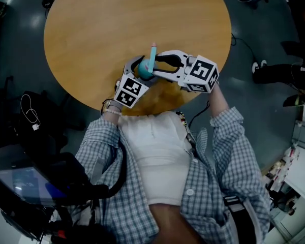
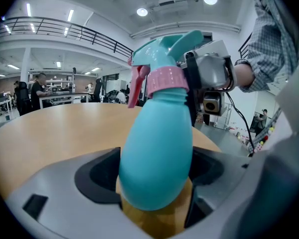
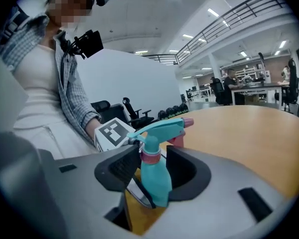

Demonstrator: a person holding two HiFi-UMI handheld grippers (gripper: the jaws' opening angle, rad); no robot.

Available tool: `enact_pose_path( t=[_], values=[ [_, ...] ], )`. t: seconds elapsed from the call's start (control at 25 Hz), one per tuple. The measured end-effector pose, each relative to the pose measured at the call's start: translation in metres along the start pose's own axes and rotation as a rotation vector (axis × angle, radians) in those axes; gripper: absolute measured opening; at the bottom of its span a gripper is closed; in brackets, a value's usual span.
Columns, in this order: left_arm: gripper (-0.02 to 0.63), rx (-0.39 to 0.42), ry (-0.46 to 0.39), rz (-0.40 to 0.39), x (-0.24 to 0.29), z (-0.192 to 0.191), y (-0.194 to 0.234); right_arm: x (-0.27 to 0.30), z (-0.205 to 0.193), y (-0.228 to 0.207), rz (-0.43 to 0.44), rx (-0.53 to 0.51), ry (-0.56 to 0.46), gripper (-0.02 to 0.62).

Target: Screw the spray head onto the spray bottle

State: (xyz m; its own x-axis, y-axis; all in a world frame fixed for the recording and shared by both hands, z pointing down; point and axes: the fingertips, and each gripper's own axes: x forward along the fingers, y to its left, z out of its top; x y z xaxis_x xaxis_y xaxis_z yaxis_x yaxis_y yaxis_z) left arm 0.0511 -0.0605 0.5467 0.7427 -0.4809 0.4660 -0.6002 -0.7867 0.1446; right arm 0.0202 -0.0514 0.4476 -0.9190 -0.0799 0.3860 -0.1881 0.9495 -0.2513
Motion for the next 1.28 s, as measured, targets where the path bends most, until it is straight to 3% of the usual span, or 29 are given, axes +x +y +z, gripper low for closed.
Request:
enact_pose_path(
  t=[0.2,0.32,0.56,0.72,1.04,1.16,1.28],
  values=[
    [0.403,-0.004,-0.001,0.0,-0.002,0.0,-0.002,0.004,-0.002,0.004,0.086,0.071,0.002,0.124],
    [0.403,-0.003,-0.002,0.0,-0.001,0.0,-0.003,0.004,-0.001,0.006,0.057,0.038,0.01,0.121],
    [0.405,-0.003,-0.006,0.001,-0.001,0.0,-0.004,0.002,-0.002,0.013,-0.179,-0.142,-0.018,0.121],
    [0.403,-0.007,-0.008,0.006,-0.001,0.0,-0.003,0.002,-0.003,0.015,-0.385,-0.202,-0.042,0.121],
    [0.403,-0.016,-0.005,0.014,-0.003,-0.002,-0.002,0.002,-0.004,0.013,-0.661,-0.034,-0.163,0.121],
    [0.403,-0.022,-0.016,0.015,-0.003,-0.002,-0.001,0.003,-0.004,0.012,-0.8,-0.071,-0.09,0.12],
    [0.404,-0.033,-0.03,0.012,-0.004,-0.001,0.0,0.006,-0.003,0.011,-0.845,-0.079,-0.044,0.12]
  ],
)
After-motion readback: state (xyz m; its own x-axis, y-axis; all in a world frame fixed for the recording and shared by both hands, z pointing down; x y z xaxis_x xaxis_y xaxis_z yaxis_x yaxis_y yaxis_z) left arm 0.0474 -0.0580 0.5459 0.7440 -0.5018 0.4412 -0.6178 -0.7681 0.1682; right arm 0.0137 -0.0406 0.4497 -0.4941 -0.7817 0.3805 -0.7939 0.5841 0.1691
